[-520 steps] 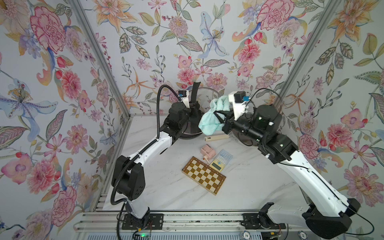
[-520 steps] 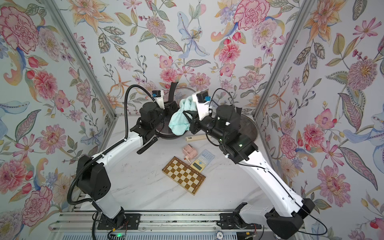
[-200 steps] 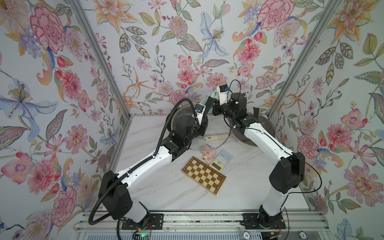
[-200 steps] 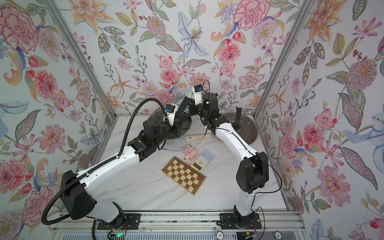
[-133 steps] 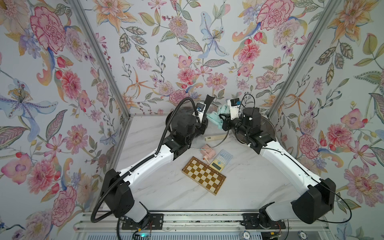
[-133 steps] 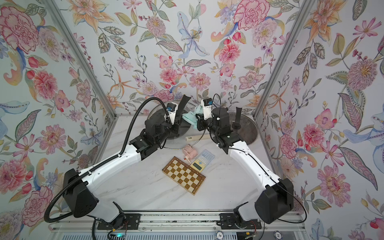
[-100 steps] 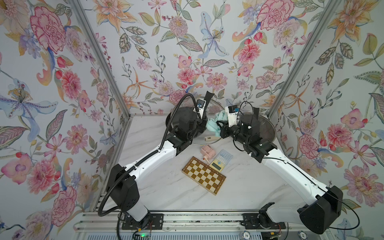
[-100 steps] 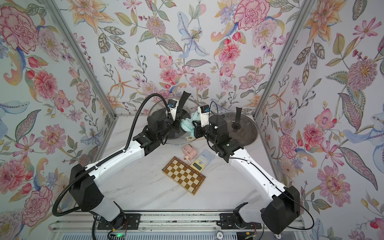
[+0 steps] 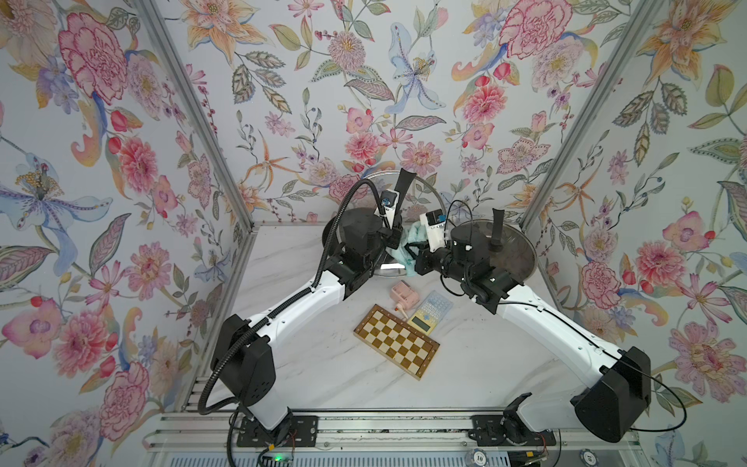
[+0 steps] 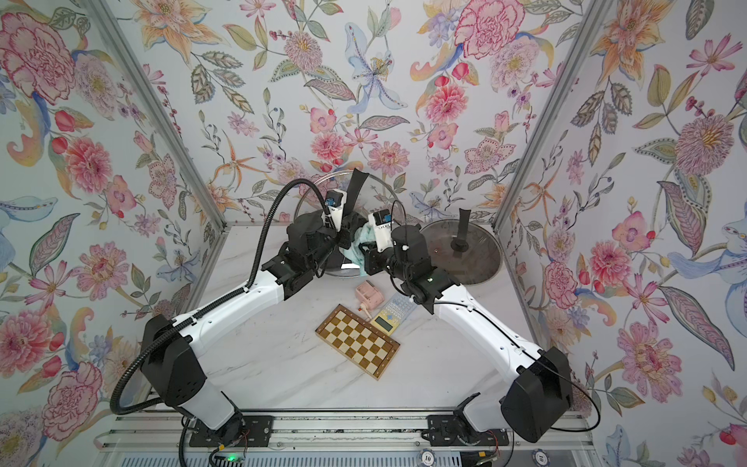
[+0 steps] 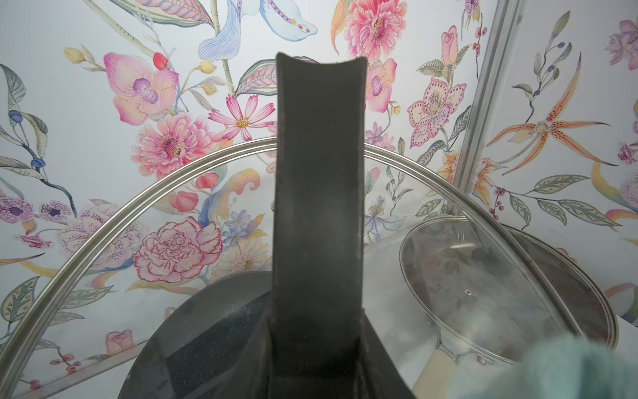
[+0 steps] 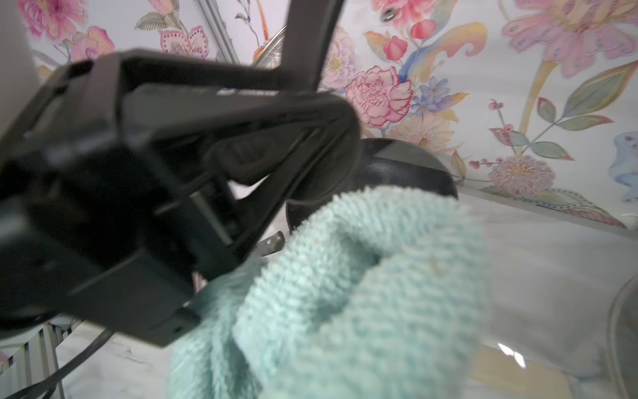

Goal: Wipe the pot lid with a cloth
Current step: Wipe the pot lid.

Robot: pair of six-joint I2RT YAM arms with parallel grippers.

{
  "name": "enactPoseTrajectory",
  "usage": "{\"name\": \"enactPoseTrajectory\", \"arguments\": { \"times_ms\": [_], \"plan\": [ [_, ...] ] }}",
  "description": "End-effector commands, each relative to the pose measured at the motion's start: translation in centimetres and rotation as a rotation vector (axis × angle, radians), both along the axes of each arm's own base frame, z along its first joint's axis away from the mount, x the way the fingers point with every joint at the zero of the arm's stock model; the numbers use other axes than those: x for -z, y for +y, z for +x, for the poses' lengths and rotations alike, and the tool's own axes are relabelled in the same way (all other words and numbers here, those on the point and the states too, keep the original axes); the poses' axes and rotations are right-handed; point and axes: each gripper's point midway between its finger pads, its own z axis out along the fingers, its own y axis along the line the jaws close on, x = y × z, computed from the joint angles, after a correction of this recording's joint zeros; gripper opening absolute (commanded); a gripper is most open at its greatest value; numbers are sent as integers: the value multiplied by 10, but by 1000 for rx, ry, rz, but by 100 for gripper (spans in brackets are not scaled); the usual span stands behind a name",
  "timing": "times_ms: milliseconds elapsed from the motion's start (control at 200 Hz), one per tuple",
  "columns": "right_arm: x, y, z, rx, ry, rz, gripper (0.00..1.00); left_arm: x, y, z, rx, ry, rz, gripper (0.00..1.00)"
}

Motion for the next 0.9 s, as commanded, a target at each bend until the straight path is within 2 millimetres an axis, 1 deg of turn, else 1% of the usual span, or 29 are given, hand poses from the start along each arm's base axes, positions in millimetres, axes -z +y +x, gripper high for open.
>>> {"name": "enactPoseTrajectory", "arguments": {
  "times_ms": [0, 20, 65, 125, 210, 345, 415, 490, 530, 565, 605, 665, 746, 776, 786, 846, 866, 876, 896],
  "plan": [
    [26, -55, 40, 140, 50, -55, 0, -136, 20, -54, 95, -303, -249, 0],
    [25, -59, 46, 147, 45, -53, 0, -135, 19, -55, 104, -302, -245, 0],
    [21, -61, 57, 152, 31, -43, 0, -134, 16, -57, 123, -296, -241, 0],
    [11, -58, 69, 136, -4, -13, 0, -132, 14, -59, 137, -289, -236, 0],
    [-6, -47, 82, 113, -60, 55, 0, -132, 13, -61, 141, -288, -231, 0],
    [-23, -25, 100, 66, -105, 137, 0, -134, 10, -63, 151, -292, -224, 0],
    [-29, -11, 107, 37, -119, 146, 0, -134, 7, -63, 159, -292, -220, 0],
    [-31, -5, 109, 19, -121, 129, 0, -134, 6, -61, 156, -293, -211, 0],
    [-31, -5, 108, 20, -119, 111, 0, -135, 6, -60, 149, -295, -206, 0],
    [-29, -10, 106, 33, -114, 94, 0, -134, 7, -59, 142, -299, -205, 0],
    [-27, -18, 102, 54, -104, 78, 0, -134, 8, -58, 132, -305, -204, 0],
    [-19, -33, 93, 85, -89, 62, 0, -134, 8, -56, 131, -313, -198, 0],
    [-13, -55, 78, 125, -66, 52, 0, -134, 2, -53, 150, -321, -186, 0],
    [-11, -62, 69, 133, -54, 45, 0, -134, -1, -51, 158, -325, -182, 0],
    [-9, -63, 67, 134, -48, 41, 0, -133, -2, -51, 161, -325, -181, 0],
    [-10, -69, 52, 133, -38, 32, 0, -135, -8, -48, 185, -333, -178, 0],
    [-9, -69, 47, 126, -32, 32, 0, -141, -8, -50, 192, -343, -183, 0],
    [-8, -69, 44, 125, -27, 31, 0, -130, -14, -43, 197, -325, -170, 0],
    [-8, -69, 39, 117, -21, 32, 0, -128, -19, -39, 206, -321, -166, 0]
  ]
}}
